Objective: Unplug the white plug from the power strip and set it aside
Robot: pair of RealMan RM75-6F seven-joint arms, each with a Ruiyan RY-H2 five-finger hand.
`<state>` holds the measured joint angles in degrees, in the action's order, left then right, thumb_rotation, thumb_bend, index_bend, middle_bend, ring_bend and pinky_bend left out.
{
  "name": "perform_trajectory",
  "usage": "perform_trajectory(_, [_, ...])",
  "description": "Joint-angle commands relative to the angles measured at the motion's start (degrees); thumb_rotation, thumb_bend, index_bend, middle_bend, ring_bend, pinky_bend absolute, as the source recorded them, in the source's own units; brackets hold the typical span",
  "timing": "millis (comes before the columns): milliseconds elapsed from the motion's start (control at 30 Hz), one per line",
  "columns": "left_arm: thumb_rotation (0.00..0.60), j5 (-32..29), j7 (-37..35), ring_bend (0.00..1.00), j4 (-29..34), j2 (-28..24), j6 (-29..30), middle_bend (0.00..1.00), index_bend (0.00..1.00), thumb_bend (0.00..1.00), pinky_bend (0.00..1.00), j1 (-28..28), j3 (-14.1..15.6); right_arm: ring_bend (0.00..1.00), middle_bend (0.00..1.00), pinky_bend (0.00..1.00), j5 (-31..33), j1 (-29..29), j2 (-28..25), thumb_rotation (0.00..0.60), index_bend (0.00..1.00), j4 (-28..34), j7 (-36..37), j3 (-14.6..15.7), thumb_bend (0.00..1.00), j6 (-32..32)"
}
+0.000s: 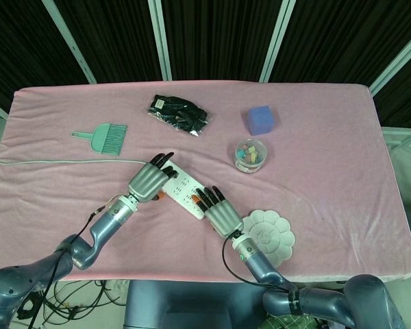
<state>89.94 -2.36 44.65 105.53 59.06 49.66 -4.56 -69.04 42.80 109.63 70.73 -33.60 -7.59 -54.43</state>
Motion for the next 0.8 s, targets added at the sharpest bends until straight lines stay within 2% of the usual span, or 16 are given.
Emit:
perform_trajectory(33, [0.6,-0.11,0.02,0.02,-0.11,-0.02,-0.07,0.39,0.4,0.18,0.15,-0.02,0.08,0.03,0.04,0.06,-0.07,0.03,0.07,0.6,0.06,0.05,0.02,0.02,0.82,-0.01])
perform_trajectory(633, [0.6,-0.3,0.12,0.02,-1.54,0.58,-0.1,0.39,0.4,0.18,0.15,0.02,0.68,0.03,0.06,0.06,-0.39,0.0,0.1,0.6,0.07,0.08,0.25,0.28,0.82,-0.03])
perform_trajectory(800, [0.6,-0.39,-0.23,0.03,-1.85,0.82,0.13,0.41,0.42,0.28,0.15,0.04,0.65,0.03,0.06,0.06,-0.42,-0.09,-0.06,0.6,0.07,0.14,0.26,0.32,0.82,-0.11])
